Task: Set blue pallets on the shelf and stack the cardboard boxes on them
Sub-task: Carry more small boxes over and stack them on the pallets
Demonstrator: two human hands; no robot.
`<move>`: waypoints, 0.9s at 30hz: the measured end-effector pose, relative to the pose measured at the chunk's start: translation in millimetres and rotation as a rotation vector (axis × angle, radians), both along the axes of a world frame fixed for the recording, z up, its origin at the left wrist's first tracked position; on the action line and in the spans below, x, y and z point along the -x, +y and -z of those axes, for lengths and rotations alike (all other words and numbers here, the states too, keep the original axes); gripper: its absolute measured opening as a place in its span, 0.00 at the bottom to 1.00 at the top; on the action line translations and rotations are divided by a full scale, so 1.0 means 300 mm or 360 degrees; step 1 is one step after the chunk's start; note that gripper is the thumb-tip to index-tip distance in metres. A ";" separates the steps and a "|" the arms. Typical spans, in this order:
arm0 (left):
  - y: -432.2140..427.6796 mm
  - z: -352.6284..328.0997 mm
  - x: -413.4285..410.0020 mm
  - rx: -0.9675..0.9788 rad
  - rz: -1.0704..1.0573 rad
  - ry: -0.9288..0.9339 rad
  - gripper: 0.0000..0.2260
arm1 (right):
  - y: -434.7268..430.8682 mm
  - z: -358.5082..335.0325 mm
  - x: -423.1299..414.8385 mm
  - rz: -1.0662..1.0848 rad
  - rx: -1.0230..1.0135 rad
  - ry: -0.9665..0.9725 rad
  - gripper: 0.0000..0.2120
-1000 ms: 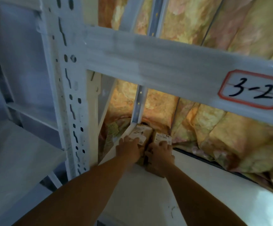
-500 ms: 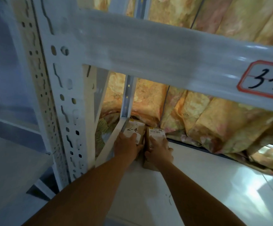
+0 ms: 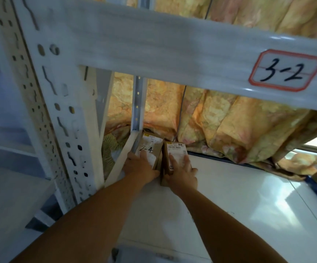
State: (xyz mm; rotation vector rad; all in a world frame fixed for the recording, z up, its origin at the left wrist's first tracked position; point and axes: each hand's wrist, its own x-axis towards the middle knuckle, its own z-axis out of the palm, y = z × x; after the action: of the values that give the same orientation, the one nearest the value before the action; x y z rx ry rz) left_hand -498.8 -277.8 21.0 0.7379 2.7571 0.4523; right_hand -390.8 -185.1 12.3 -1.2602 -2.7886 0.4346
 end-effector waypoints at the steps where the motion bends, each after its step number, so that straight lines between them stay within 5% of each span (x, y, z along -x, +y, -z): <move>1: -0.003 -0.001 -0.001 0.0000 0.0000 -0.0004 0.43 | -0.001 0.001 -0.004 -0.0002 -0.0002 0.0006 0.32; 9: -0.007 -0.001 -0.004 -0.0147 -0.0031 -0.0028 0.47 | 0.013 0.003 -0.075 0.0310 0.0074 0.0398 0.35; 17: 0.026 -0.080 -0.071 -0.0512 0.0064 0.0099 0.48 | 0.064 0.050 -0.221 0.0482 0.0042 0.0406 0.37; 27: 0.219 -0.062 -0.353 -0.0125 0.0459 -0.0186 0.49 | 0.151 0.066 -0.406 0.0796 0.0090 0.0383 0.37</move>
State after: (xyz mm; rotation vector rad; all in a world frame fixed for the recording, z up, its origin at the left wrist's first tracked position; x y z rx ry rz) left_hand -393.0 -212.2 39.7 1.0721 2.4845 0.5252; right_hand -269.0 -139.8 -7.5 -1.7149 -2.1765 0.5802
